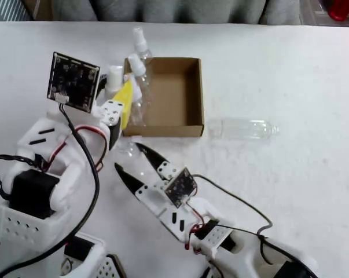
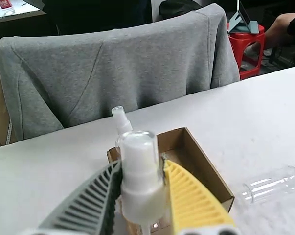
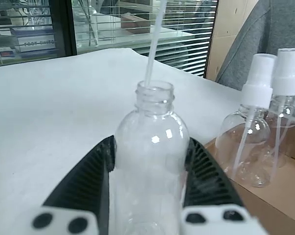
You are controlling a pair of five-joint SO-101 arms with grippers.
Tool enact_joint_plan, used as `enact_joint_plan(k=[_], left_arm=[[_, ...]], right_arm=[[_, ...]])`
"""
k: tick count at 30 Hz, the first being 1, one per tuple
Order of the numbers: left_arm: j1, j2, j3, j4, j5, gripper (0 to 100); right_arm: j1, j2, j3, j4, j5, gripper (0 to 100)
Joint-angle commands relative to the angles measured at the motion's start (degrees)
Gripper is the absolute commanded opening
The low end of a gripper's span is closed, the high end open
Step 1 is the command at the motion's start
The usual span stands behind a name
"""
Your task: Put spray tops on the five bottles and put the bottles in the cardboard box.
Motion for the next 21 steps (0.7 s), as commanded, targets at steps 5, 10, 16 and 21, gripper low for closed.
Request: enact_joint_plan(k=[5,10,16,21], left_arm=[[0.75,0.13,-0.70,2.64,0.44,2],[0.57,-0.66,-0.70,2.64,0.44,2],[1.71,-12.09,9.32,-1.32,0.44,2],[1.45,-19.30,22.24,-9.32,0.26,2]], right_arm=[[-0.13,-0.40,0.70,-1.27,0.88,1.5],[-0.13,-0.40,0.70,-1.19,0.88,1.5],[-0.13,-0.40,0.79,-1.19,0.88,1.5],[-0.13,-0.04,0.79,-1.19,0.88,1.5]])
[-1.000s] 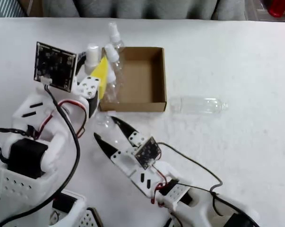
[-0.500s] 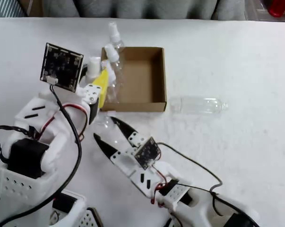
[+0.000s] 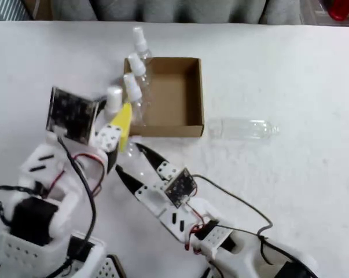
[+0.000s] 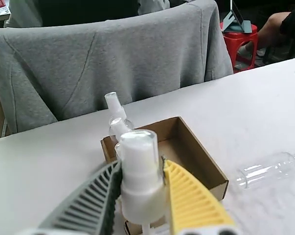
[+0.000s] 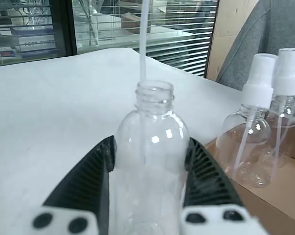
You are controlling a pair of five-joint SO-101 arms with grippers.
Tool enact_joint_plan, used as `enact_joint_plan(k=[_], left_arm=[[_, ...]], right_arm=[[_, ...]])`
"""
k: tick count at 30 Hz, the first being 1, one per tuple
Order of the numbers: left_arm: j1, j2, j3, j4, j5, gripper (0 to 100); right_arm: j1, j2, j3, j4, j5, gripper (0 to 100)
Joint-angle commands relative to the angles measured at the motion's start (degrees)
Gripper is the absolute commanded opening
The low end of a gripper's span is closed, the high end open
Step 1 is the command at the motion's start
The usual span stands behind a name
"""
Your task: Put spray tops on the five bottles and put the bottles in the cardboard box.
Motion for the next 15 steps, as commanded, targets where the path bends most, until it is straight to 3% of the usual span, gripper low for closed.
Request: enact_joint_plan(k=[1,15], left_arm=[[0.57,-5.41,5.45,-6.33,0.44,2],[1.10,-19.82,21.71,-8.44,0.44,2]], right_arm=[[-0.13,-0.04,0.70,-1.19,0.88,1.5],[-0.13,0.04,0.70,-1.10,0.88,1.5]])
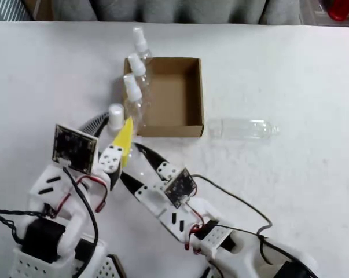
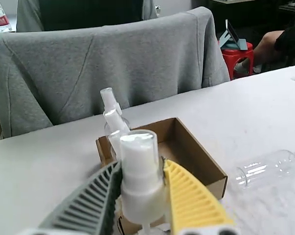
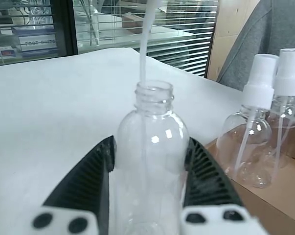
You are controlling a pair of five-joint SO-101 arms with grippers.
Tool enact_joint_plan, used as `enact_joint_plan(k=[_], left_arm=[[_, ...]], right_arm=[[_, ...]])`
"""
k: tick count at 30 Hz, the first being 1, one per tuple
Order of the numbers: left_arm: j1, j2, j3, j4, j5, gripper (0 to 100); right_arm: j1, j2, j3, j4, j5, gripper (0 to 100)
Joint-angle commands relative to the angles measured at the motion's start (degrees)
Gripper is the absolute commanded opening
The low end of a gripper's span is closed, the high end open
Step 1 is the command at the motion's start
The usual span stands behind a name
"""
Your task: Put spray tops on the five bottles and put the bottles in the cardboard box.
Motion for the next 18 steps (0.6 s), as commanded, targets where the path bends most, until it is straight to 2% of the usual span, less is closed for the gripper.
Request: enact_joint_plan(k=[1,6,18], left_arm=[[0.31,-4.44,3.87,-3.69,0.35,2],[0.40,-10.15,9.76,-9.14,0.35,2],[0.40,-16.92,17.85,-9.14,0.44,2]], right_arm=[[-0.04,0.04,0.70,-1.10,0.79,1.5],[-0.04,-0.04,0.70,-1.10,0.79,1.5],[-0.04,-0.13,0.70,-1.10,0.79,1.5]])
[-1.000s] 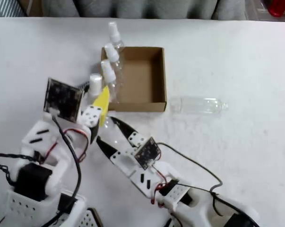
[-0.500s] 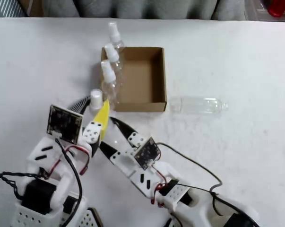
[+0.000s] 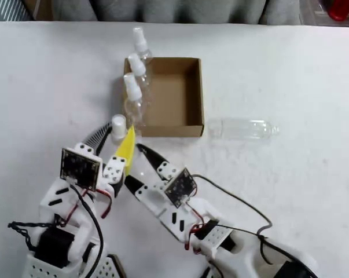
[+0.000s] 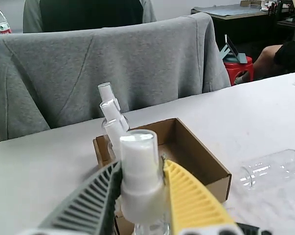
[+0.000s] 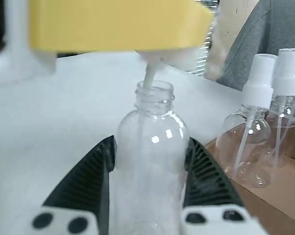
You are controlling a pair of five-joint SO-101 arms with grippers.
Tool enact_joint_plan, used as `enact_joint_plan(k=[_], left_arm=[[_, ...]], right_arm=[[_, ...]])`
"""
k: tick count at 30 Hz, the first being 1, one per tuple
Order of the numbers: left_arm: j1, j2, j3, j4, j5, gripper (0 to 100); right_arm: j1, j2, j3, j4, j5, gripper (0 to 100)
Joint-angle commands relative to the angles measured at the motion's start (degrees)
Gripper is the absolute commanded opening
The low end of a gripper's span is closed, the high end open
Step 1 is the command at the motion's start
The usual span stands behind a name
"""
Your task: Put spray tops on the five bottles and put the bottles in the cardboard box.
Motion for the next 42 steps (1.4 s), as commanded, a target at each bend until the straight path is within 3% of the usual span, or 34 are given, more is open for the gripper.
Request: enact_joint_plan(k=[1,17,21,24,38,42], left_arm=[[0.40,-2.68,1.05,-1.85,0.44,2],[0.66,-7.69,7.91,0.18,0.53,2],[5.67,-7.69,7.74,5.54,0.53,2],[8.40,-7.69,7.74,6.15,4.48,2],[6.02,-7.69,11.34,3.87,6.33,3],[0.92,-7.69,11.25,4.13,2.46,14]], right_arm=[[-0.04,-0.13,0.70,-1.10,0.70,1.5],[0.13,-0.40,0.70,-1.10,0.70,1.5],[0.22,-0.48,0.62,-1.10,0.70,1.5],[0.31,-0.48,0.62,-1.10,0.70,1.5],[2.33,-0.48,0.44,-1.45,0.70,1.5],[2.33,-0.48,0.44,-1.45,0.70,1.5]])
